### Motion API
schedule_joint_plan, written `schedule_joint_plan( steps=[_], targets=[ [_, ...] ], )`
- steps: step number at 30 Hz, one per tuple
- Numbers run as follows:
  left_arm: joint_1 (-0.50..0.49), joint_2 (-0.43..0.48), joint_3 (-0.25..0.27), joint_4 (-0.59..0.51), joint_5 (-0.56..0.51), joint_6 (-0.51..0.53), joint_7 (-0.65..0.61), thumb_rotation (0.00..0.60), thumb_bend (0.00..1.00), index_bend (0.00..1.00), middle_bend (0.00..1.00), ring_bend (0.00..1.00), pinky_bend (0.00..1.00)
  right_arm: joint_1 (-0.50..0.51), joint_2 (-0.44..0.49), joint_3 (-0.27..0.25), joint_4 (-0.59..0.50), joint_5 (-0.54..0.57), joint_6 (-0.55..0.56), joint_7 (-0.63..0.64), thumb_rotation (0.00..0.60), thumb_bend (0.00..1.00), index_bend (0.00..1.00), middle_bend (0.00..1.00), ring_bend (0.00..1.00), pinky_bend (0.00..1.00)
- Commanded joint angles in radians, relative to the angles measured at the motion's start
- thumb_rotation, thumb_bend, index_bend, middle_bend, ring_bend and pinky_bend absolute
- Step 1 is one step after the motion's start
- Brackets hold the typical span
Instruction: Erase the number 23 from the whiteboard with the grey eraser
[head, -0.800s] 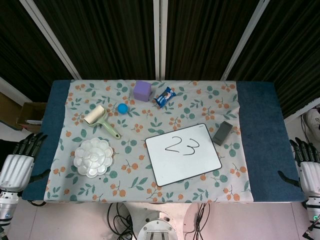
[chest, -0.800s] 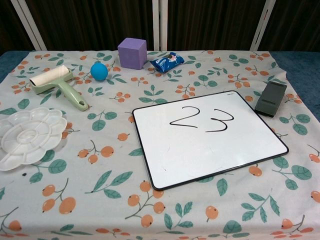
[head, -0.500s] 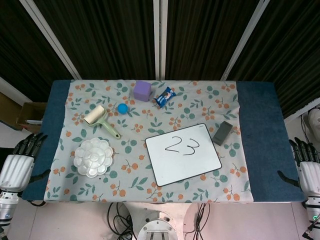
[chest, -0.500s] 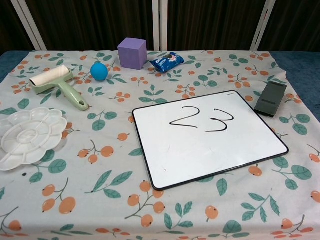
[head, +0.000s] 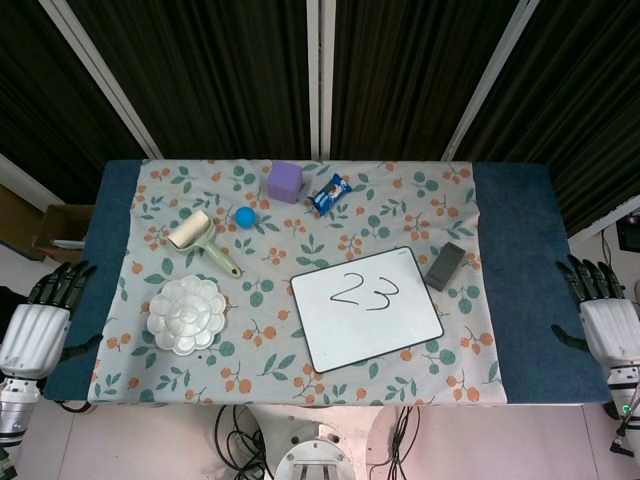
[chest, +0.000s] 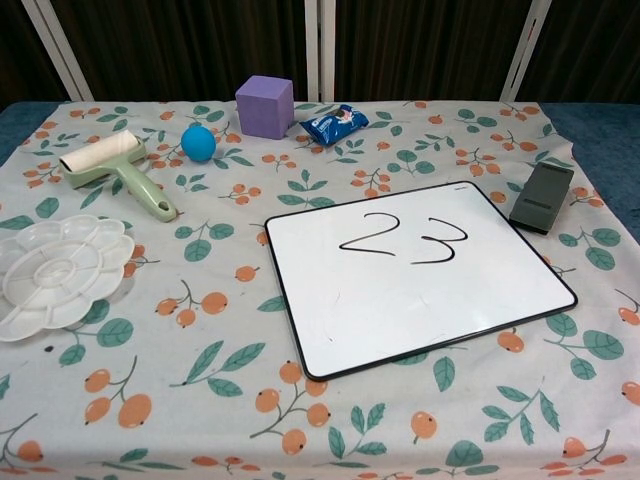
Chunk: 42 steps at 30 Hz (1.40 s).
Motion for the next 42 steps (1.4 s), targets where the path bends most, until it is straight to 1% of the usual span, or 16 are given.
schedule_joint_plan(
  steps=[1,4,8,13,18,21,24,28,34,42],
  targets=[
    [-0.001,-0.005,0.0,0.002,-0.001,-0.001,0.001,0.6,0.0,0.07,0.07,0.04,0.16,0.121,0.035,-0.015,0.064,-0.093,-0.109,-0.016,0.6,0.08,0.0,0.0,0.0,0.0],
    [-0.002,-0.009,0.004,0.004,-0.003,-0.009,0.006,0.6,0.0,0.07,0.07,0.04,0.16,0.212,0.042,-0.029,0.088,-0.14,-0.206,0.011,0.6,0.09,0.0,0.0,0.0,0.0],
    [0.0,-0.015,0.007,0.006,-0.005,-0.011,0.011,0.6,0.0,0.07,0.07,0.04,0.16,0.327,0.01,-0.048,0.141,-0.194,-0.319,0.024,0.6,0.1,0.0,0.0,0.0,0.0],
    [0.003,-0.019,0.011,0.011,-0.008,-0.011,0.016,0.6,0.0,0.07,0.07,0.04,0.16,0.423,-0.064,-0.075,0.236,-0.233,-0.39,0.083,0.6,0.1,0.0,0.0,0.0,0.0],
    [0.006,-0.018,0.01,0.013,-0.013,-0.011,0.014,0.6,0.0,0.07,0.07,0.04,0.16,0.468,-0.144,-0.101,0.327,-0.249,-0.393,0.163,0.6,0.14,0.0,0.03,0.0,0.0],
    [0.004,-0.021,0.012,0.016,-0.015,-0.017,0.015,0.6,0.0,0.07,0.07,0.04,0.16,0.486,-0.194,-0.117,0.386,-0.25,-0.389,0.224,0.6,0.17,0.0,0.08,0.0,0.04],
    [0.001,-0.024,0.013,0.018,-0.013,-0.022,0.018,0.6,0.0,0.07,0.07,0.04,0.16,0.502,-0.237,-0.133,0.443,-0.256,-0.385,0.25,0.6,0.18,0.0,0.1,0.0,0.08],
    [0.0,-0.025,0.012,0.02,-0.017,-0.025,0.017,0.6,0.0,0.07,0.07,0.04,0.16,0.514,-0.292,-0.146,0.511,-0.255,-0.362,0.28,0.6,0.18,0.06,0.15,0.03,0.12],
    [0.001,-0.024,0.013,0.023,-0.022,-0.028,0.017,0.6,0.0,0.07,0.07,0.04,0.16,0.531,-0.339,-0.166,0.57,-0.251,-0.355,0.299,0.6,0.18,0.11,0.16,0.03,0.12],
    [0.0,-0.027,0.013,0.032,-0.026,-0.031,0.007,0.6,0.0,0.07,0.07,0.04,0.16,0.542,-0.37,-0.185,0.613,-0.235,-0.355,0.303,0.6,0.18,0.2,0.19,0.06,0.14]
  ],
)
